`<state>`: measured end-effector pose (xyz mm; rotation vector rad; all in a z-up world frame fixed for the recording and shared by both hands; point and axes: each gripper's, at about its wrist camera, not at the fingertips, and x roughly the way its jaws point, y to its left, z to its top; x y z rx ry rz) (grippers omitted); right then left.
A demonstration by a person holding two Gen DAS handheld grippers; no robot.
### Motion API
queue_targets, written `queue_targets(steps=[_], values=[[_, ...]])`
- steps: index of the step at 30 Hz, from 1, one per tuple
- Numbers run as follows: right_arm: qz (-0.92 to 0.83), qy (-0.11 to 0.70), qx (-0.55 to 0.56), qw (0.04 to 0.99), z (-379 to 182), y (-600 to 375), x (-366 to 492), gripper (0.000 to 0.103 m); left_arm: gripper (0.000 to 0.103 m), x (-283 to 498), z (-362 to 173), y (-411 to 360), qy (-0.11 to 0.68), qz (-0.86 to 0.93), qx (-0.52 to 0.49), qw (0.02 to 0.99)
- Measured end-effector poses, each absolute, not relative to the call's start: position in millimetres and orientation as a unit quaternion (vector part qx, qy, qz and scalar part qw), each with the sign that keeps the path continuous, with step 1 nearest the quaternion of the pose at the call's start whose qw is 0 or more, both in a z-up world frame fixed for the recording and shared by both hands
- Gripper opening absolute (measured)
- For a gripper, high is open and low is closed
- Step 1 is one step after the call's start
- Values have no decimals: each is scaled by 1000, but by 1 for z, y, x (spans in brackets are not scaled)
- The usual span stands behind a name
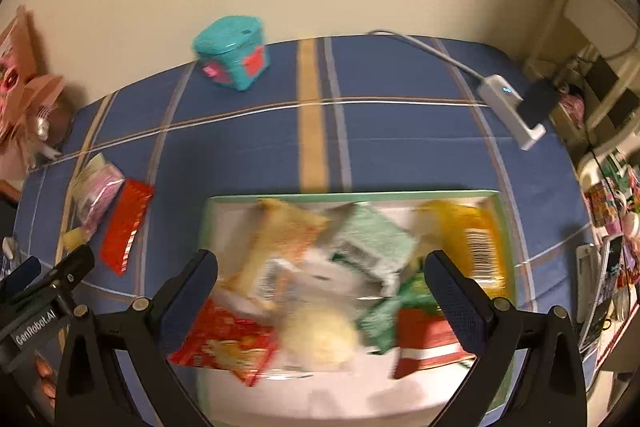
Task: Organize snacks
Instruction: 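Move both open tools back toward the red patterned pack and pink pack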
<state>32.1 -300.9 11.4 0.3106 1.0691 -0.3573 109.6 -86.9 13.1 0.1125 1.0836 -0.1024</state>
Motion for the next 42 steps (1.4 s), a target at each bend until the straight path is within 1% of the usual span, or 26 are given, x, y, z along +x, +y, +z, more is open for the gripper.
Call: queue_targets(steps=[10,16,25,32,42], values=[[-95,510,116,847,13,-215,68,103,103,130,15,37,518,42,-8,854],[-60,507,111,853,4,-175,84,103,103,141,7,80,522,59,-37,850],[-57,496,120,858,-21,-157,105,103,103,161,-16,89,533,45,-73,842],[-60,512,129,847,-44,-145,138,103,103,181,-40,75,540,29,-75,838],[-76,531,103,837,-74,-129,180,103,103,203,-71,69,545,24,-89,833]])
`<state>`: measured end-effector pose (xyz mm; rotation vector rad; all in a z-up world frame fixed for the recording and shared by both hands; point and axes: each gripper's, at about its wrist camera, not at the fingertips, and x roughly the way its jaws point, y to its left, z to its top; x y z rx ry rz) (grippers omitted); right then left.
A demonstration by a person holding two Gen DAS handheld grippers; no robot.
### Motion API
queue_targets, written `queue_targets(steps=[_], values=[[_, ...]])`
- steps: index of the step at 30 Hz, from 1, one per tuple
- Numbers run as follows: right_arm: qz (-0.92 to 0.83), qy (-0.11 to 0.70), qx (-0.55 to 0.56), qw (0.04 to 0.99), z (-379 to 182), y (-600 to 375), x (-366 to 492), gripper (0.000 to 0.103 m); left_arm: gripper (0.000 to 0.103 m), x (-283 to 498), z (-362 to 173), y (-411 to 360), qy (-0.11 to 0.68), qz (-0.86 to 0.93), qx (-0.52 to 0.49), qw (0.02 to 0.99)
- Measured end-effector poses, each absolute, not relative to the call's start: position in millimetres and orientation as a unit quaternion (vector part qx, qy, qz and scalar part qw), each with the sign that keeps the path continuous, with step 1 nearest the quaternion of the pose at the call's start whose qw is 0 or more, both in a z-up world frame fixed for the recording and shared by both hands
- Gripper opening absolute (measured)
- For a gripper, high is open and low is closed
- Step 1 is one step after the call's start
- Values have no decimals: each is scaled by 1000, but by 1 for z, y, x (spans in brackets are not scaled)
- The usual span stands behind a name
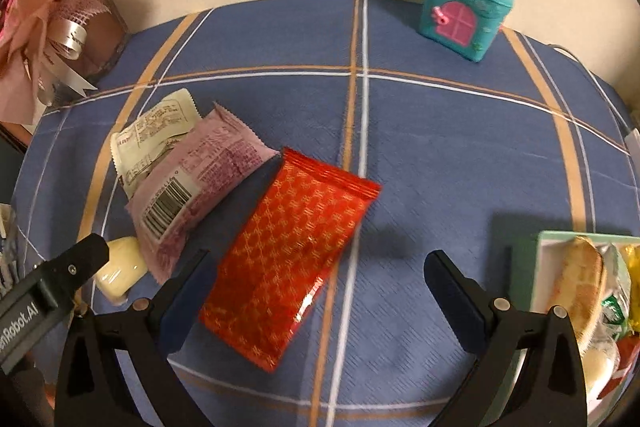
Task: Organize snacks
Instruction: 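Move both open tools back toward the red patterned pack and pink pack, then grasp the cup-shaped pudding with the left tool while the right tool grasps the red patterned pack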
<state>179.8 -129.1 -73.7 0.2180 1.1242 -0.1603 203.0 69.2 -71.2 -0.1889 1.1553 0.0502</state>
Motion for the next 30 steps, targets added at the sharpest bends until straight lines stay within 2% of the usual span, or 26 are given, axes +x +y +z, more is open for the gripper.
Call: queue_targets(steps=[7,13,15,17,19,20,22,23,24,27,30], values=[[-80,540,73,834,-91,-115,197,103,101,213,-81,58,546,10,-86,833],[-86,535,67,838,-92,-120,192,103,93,217,-89,48,553,5,-77,830],[-87,531,71,840,-93,-126,188,103,85,218,-91,48,555,4,-78,828],[-86,528,70,842,-93,-130,184,100,83,219,-93,46,558,5,-76,826],[-86,526,68,843,-92,-135,181,90,81,220,-93,44,559,4,-73,826],[-87,525,68,844,-91,-137,179,87,76,220,-93,44,558,4,-72,826],[-89,523,68,845,-89,-139,174,70,66,218,-91,42,557,5,-70,827],[-89,522,68,845,-88,-140,173,65,59,216,-90,42,557,4,-69,828],[-91,522,67,846,-86,-142,172,55,52,215,-90,42,557,4,-69,828],[-89,525,67,844,-84,-142,174,48,51,215,-89,42,560,4,-68,826],[-92,528,66,842,-82,-141,173,47,51,212,-88,40,564,5,-71,822]])
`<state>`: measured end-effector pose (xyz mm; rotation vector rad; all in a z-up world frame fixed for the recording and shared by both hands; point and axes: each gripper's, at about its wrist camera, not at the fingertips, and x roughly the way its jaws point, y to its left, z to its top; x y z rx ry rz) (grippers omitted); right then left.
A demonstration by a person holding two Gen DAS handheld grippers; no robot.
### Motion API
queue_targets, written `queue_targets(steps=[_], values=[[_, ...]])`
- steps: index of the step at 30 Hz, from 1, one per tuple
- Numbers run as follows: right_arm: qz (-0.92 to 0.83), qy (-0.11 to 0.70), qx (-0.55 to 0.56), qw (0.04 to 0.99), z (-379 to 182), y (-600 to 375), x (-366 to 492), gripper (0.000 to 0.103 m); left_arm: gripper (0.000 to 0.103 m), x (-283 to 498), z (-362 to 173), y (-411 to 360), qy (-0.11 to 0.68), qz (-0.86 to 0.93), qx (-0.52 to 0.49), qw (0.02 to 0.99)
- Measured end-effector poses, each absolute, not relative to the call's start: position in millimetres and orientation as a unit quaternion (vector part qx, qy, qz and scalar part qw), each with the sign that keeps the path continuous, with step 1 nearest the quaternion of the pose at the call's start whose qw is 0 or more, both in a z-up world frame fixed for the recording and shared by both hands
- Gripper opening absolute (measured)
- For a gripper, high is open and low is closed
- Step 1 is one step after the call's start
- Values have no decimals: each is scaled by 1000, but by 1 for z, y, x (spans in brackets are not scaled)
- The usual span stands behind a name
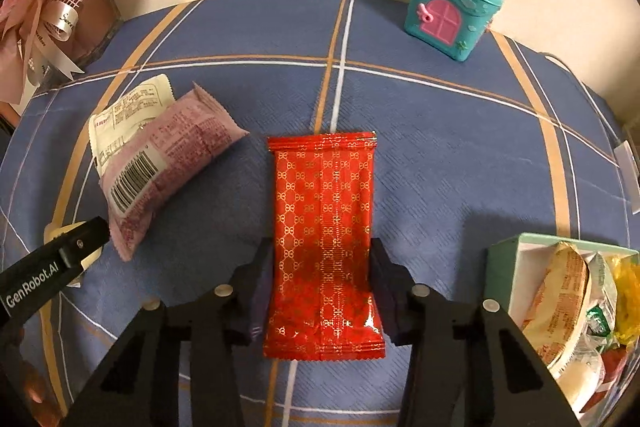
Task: Organize snacks
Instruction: 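Grasp the cup-shaped pudding with the left tool while the right tool grasps the red patterned pack, then carry the pudding with the left tool while the right tool carries the red pack over the tray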
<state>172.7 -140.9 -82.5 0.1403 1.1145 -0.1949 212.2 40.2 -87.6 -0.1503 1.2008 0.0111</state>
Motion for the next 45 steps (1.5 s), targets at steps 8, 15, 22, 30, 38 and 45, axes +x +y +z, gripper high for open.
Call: queue_targets(steps=[8,15,22,30,38,45], values=[[-95,516,73,848,-64,-142,142,46,47,194,-71,40,564,7,-84,822],[-91,497,75,860,-32,-141,111,46,30,173,-47,42,555,0,-99,826],[-76,495,86,861,-15,-147,77,46,19,150,-28,52,550,-19,-114,827],[-69,502,100,856,-25,-146,75,46,20,156,-32,81,549,-14,-144,823],[-52,521,102,846,-56,-143,96,46,34,175,-53,66,560,-30,-130,818],[-74,531,111,837,-64,-149,98,46,42,181,-74,46,589,-36,-81,803]])
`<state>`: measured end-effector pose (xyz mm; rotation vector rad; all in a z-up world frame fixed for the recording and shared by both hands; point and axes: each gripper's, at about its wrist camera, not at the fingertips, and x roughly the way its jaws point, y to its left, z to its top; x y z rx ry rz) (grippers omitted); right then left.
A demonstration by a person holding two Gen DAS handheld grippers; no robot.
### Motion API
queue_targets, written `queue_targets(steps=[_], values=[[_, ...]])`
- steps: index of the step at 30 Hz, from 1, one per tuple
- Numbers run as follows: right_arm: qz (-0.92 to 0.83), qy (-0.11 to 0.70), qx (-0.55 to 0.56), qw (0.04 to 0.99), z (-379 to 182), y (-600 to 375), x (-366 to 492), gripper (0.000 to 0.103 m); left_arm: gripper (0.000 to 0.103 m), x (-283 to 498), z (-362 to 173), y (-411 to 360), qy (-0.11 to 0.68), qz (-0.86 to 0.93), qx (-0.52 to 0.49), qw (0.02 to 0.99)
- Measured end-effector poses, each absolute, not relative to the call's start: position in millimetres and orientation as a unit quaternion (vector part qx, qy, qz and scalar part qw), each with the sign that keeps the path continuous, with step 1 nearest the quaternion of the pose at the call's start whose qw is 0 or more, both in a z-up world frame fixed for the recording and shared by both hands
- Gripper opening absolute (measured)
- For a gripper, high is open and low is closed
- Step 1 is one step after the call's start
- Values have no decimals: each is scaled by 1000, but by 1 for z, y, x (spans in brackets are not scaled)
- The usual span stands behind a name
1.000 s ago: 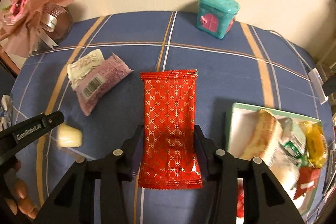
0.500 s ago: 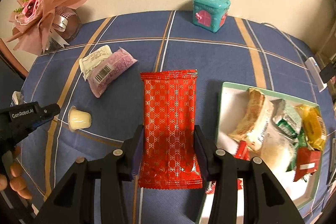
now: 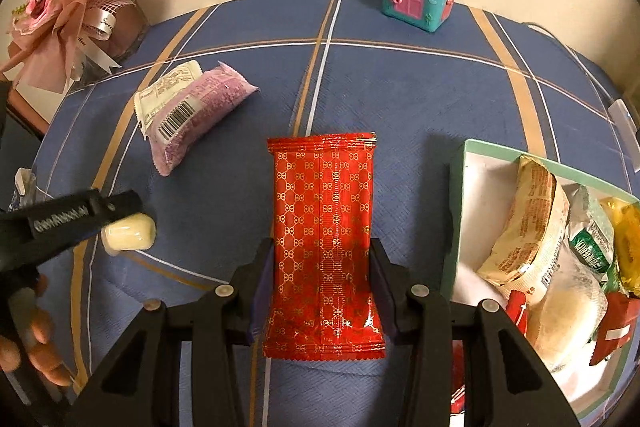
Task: Organize snacks
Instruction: 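Carry the pudding with the left tool while the right tool carries the red pack over the tray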
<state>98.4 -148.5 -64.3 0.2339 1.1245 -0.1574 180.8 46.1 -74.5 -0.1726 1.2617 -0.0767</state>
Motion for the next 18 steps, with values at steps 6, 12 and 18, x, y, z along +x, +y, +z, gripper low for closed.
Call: queue_targets(steps=[6,12,18], values=[[-73,538,114,832,-69,-153,99,46,45,181,-84,37,597,-30,-51,800],[-72,545,118,827,-73,-156,100,46,55,179,-85,30,597,-35,-30,801],[-71,549,124,823,-74,-159,102,46,68,173,-85,16,606,-53,-18,794]])
